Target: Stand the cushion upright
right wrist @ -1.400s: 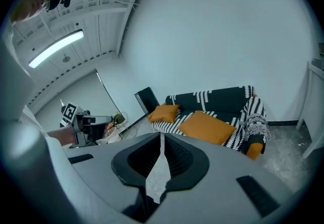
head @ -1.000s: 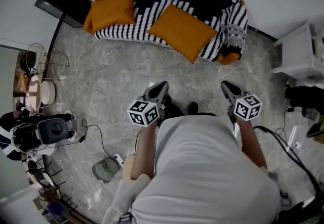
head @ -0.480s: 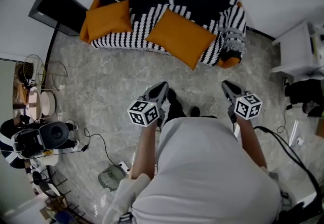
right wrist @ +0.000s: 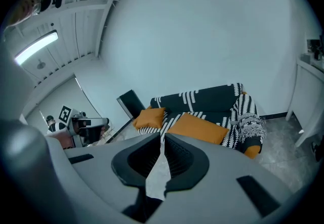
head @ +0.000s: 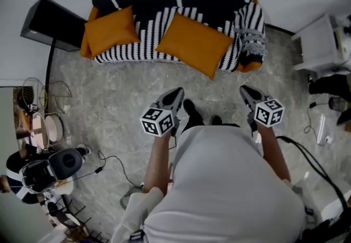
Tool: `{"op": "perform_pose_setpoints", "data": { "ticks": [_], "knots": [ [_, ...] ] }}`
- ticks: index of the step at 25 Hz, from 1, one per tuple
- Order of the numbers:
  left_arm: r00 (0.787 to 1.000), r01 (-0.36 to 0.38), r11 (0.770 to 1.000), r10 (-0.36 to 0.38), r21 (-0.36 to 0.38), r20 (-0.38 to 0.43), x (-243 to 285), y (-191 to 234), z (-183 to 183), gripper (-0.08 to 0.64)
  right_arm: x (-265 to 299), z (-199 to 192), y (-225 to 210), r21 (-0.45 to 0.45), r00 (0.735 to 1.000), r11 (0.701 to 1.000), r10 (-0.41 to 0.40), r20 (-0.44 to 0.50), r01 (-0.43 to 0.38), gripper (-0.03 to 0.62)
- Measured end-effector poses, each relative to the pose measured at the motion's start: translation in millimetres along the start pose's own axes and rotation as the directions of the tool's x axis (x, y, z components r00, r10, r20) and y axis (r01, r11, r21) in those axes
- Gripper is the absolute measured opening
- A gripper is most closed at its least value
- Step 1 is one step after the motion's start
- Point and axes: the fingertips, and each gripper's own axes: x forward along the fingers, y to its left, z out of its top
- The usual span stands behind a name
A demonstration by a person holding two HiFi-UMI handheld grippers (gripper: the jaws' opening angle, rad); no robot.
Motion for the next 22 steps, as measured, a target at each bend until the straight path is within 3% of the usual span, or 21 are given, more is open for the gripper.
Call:
{"op": "perform_pose_setpoints", "data": {
  "ticks": [13,22],
  "knots": [
    [0.991,0.111,0.99,-0.103,0.091,-0.085,10,64,27,0.002,51,14,20,0.004,0.994,0.995,-0.105,0.028,0.104,0.046],
    [0.989,0.124,0.989,-0.116,0.077,-0.095,14,79,27,0.002,74,11,38,-0.065,0.998,0.997,-0.05,-0.029,0.048,0.046]
  ]
}}
